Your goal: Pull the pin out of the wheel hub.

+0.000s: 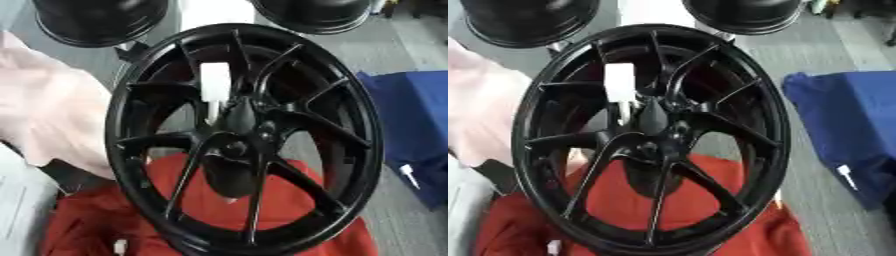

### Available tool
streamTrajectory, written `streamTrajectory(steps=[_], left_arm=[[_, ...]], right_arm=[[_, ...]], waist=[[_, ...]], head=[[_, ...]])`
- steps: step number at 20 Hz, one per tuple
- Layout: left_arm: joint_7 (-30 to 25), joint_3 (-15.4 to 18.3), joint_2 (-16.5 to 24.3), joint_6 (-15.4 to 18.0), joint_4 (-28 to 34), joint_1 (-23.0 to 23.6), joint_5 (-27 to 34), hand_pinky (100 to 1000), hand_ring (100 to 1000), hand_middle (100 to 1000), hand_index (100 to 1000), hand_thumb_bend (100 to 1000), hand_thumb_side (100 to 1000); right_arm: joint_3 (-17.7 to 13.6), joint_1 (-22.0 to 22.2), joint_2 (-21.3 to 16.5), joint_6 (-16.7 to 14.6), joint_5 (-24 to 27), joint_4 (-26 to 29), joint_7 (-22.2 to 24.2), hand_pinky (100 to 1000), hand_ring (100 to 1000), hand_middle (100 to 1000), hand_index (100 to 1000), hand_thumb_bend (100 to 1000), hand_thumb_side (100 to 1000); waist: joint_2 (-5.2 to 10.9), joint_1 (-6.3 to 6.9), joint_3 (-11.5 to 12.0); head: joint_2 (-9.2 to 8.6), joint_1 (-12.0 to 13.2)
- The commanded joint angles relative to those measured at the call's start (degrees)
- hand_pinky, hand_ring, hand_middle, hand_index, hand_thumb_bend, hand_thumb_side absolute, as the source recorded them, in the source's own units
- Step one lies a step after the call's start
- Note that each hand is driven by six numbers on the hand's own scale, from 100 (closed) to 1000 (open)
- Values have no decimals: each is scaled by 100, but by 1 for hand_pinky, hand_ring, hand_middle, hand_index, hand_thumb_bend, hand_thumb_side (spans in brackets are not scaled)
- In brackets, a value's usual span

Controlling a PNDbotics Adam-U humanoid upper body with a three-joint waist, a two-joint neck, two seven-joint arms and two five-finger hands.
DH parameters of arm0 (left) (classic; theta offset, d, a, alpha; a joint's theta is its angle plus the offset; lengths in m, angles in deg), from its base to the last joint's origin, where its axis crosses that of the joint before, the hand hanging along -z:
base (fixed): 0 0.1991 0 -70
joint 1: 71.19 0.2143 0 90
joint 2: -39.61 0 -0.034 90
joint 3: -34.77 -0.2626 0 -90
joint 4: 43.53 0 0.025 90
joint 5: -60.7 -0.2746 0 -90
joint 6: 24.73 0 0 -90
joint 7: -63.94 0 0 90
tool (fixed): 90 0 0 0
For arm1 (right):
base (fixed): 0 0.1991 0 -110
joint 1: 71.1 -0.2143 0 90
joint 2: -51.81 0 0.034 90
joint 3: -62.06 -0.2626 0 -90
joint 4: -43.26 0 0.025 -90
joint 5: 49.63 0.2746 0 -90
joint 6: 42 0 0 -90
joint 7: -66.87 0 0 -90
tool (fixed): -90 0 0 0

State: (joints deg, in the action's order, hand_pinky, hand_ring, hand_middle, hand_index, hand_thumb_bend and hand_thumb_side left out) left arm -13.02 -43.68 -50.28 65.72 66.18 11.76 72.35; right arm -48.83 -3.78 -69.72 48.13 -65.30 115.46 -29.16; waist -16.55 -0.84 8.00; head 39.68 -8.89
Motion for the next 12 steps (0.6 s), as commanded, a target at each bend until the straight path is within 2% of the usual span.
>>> streamTrajectory(steps=[1, 2, 3, 4, 8, 12], left_arm=[[-7, 50, 125, 4, 79, -37, 11, 706, 631, 603, 692, 438, 667], [-14, 44, 123, 3, 79, -43, 13, 706, 631, 603, 692, 438, 667], [-18, 40, 121, 2, 79, -47, 16, 706, 631, 603, 692, 438, 667], [-24, 34, 119, 2, 80, -52, 20, 706, 631, 604, 692, 437, 666], [-47, 10, 105, 5, 90, -80, 38, 707, 631, 604, 692, 437, 666], [-70, -13, 89, 6, 95, -93, 49, 707, 632, 604, 692, 437, 666]], right_arm=[[129, -144, -45, -65, 493, 582, -164, 897, 807, 659, 685, 193, 382], [218, -189, 27, -93, 689, 790, -111, 896, 796, 636, 667, 152, 366], [298, -224, 93, -99, 879, 984, -41, 896, 796, 636, 667, 152, 366], [390, -280, 182, -109, 1058, 1188, 53, 901, 796, 633, 666, 115, 389], [779, -575, 636, -74, 1624, 1925, 483, 909, 798, 632, 667, 100, 438], [1085, -890, 1215, 42, 1877, 2265, 770, 916, 799, 630, 667, 100, 485]], waist=[[97, 46, 21], [97, 46, 34], [97, 45, 42], [99, 45, 58], [106, 50, 110], [103, 66, 140]], head=[[-66, -20], [-71, -29], [-75, -32], [-81, -44], [-114, -71], [-140, -108]])
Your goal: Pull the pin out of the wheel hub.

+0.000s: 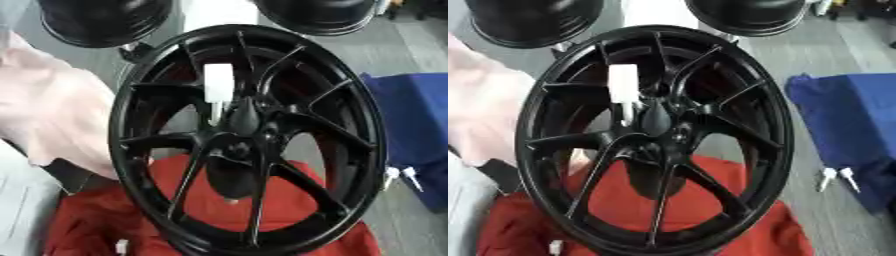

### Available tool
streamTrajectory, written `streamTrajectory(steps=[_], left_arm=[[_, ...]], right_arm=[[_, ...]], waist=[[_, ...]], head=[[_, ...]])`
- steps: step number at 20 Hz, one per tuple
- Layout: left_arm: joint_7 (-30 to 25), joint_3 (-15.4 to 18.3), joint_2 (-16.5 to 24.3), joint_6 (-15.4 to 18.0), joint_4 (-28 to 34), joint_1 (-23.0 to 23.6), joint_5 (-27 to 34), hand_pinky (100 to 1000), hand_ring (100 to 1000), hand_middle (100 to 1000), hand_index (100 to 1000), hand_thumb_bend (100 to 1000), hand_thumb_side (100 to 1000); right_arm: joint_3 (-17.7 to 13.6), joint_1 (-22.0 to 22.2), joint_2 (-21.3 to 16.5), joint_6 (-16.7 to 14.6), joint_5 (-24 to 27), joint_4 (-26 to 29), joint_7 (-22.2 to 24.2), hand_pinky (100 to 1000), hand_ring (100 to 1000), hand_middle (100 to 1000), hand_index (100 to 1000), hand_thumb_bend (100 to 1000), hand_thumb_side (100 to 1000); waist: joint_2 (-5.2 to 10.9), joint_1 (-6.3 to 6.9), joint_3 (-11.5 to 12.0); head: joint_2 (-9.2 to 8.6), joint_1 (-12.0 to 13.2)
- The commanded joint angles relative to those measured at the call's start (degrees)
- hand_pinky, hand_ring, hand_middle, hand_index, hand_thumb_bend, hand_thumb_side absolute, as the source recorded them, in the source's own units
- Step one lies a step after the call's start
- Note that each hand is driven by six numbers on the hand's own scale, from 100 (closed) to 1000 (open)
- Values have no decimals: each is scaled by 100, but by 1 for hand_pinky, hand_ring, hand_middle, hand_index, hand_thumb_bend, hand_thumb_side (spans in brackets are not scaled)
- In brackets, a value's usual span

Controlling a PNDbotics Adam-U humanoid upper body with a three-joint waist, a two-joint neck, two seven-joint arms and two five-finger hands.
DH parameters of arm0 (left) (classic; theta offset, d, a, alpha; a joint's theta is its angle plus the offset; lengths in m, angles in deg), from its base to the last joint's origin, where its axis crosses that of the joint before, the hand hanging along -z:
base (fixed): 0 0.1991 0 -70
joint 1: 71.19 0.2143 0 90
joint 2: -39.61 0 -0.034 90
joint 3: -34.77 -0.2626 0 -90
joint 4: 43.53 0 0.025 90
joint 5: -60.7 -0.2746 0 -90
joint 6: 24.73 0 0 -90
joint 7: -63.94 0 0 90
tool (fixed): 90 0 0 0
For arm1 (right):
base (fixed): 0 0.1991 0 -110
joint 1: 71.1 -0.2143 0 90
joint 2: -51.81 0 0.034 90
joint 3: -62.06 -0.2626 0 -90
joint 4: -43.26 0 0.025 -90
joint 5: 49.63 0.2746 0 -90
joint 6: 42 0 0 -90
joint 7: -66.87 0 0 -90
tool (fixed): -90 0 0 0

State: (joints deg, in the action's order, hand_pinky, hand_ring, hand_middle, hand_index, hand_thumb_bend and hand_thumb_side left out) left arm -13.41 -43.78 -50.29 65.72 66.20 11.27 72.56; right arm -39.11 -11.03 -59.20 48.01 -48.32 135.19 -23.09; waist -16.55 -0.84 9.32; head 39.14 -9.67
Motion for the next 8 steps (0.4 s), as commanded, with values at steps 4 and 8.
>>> streamTrajectory(steps=[4, 8], left_arm=[[-33, -8, 66, 15, 100, -50, 35, 707, 631, 604, 692, 437, 666], [-30, -9, 20, 31, 114, -65, 50, 706, 631, 604, 692, 438, 665]], right_arm=[[148, -359, 916, 195, 64, 520, 215, 913, 789, 617, 657, 126, 395], [57, -379, 1803, 290, 61, 915, 60, 925, 785, 613, 655, 120, 397]], waist=[[89, 95, 16], [45, 148, 23]], head=[[-97, -47], [-114, -99]])
